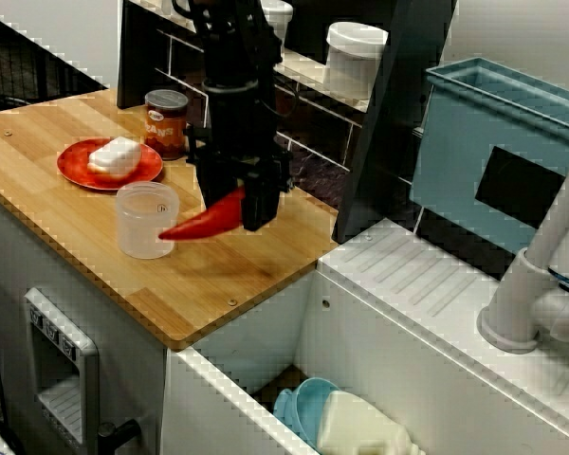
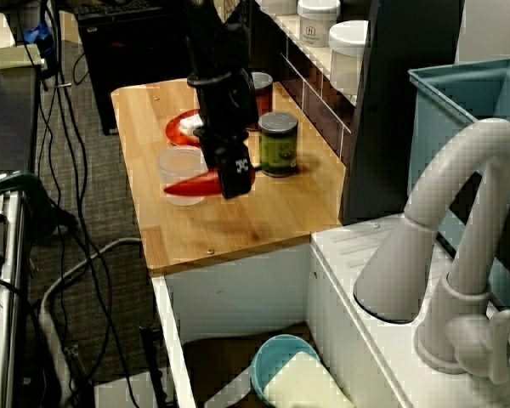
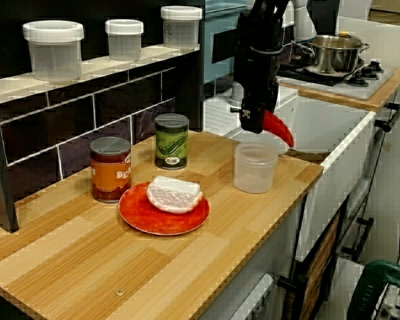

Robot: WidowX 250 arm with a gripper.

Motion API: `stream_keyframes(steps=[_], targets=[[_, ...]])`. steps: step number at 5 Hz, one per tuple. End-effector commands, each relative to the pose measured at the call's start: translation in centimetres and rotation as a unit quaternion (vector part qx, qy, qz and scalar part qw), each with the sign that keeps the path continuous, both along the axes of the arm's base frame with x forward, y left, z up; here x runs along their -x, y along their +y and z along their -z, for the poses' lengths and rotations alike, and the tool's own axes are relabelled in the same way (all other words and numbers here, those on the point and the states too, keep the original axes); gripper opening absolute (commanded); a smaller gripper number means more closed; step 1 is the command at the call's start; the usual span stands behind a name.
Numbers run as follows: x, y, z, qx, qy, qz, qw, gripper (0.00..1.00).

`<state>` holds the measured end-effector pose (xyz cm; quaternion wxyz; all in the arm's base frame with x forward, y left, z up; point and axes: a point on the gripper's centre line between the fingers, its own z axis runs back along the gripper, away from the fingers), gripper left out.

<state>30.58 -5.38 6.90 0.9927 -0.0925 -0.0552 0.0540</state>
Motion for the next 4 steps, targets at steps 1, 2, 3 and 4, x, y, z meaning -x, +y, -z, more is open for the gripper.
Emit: stream_keyframes(steps=[1,2,3,4], targets=[[-1.7,-0.8,1.5,-0.013,-0.028,-0.012,0.9995,0.00],[-2.3,-0.4,2.4,-0.020,-0.031,-0.013,0.9992,0.00],[-2.4,0.0,2.3,-0.023,-0.035,-0.009,0.9991,0.00],[-2.5,0.5,2.1,-0.025,-0.032,-0.005,0.9992,0.00]])
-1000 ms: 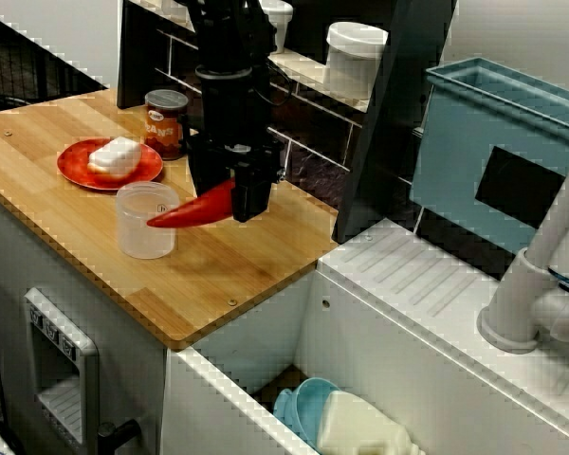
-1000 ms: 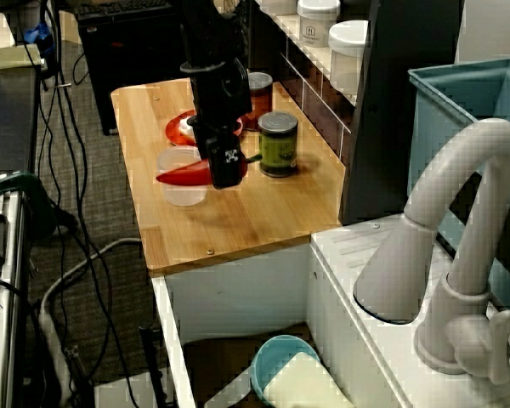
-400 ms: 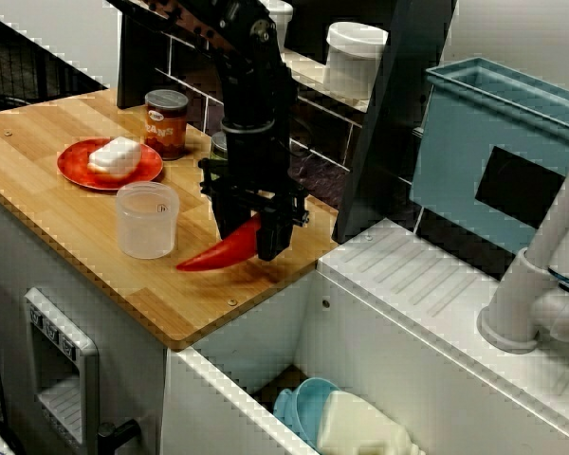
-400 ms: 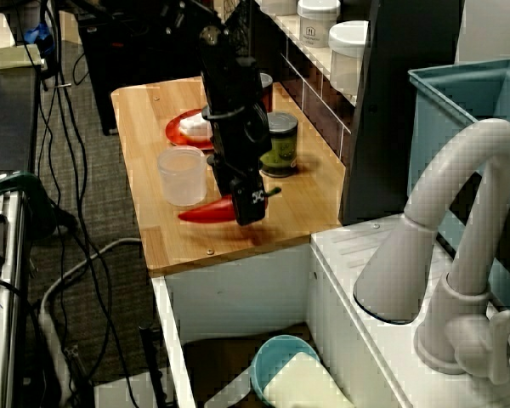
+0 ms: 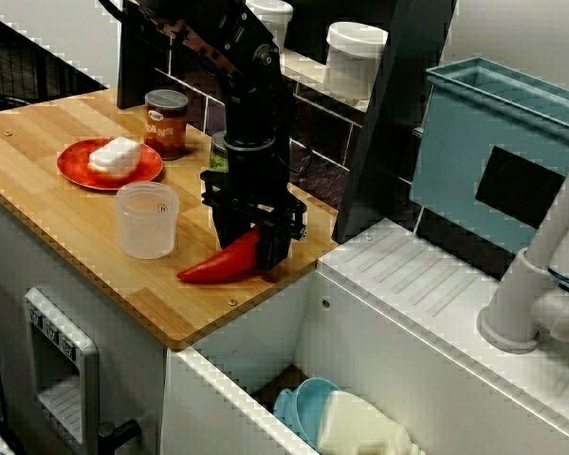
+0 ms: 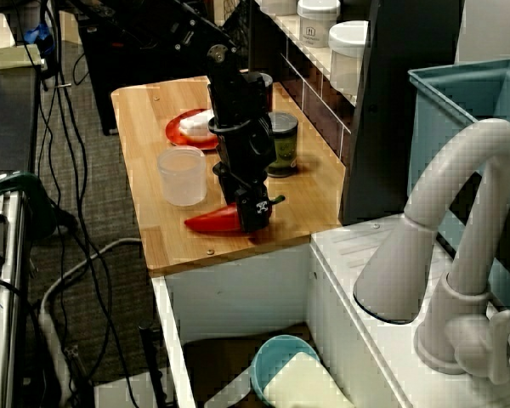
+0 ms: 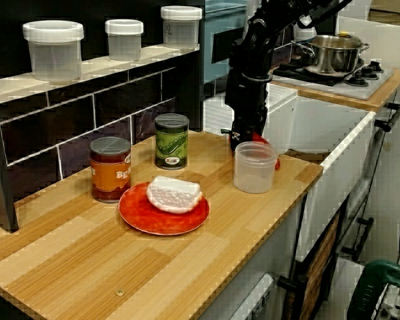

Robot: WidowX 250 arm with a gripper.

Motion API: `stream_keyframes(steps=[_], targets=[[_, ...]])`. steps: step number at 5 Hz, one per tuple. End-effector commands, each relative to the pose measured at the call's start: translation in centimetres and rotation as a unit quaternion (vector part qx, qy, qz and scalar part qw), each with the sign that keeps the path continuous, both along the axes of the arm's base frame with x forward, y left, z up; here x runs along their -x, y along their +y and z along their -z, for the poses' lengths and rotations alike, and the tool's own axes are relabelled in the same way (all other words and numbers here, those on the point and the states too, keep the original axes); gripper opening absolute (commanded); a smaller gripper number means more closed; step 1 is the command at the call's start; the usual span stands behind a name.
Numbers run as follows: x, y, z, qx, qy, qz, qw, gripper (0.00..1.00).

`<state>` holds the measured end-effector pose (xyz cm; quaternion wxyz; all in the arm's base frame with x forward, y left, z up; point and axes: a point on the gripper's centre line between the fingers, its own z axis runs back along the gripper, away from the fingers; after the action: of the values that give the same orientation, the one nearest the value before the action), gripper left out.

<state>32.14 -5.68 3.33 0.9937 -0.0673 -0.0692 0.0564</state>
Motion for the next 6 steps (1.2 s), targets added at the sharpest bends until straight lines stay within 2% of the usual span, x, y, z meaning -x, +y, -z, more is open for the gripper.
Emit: stream_keyframes(steps=[1,3,4,5,6], targets=[[-1.0,1.2,-2.2,0.002,-0.020,0.002,0.9998,1.00],[-1.0,1.7,-2.0,0.001,-0.016,-0.003,0.9999,1.00],[-1.1,2.0,-2.8,0.008,-0.011,-0.006,0.9999,1.00],[-1.1,2.3,-4.7,0.026,-0.004,-0.011,0.9996,1.00],[-1.0,2.7,-6.7,0.040,-0.009,-0.012,0.9991,1.00]])
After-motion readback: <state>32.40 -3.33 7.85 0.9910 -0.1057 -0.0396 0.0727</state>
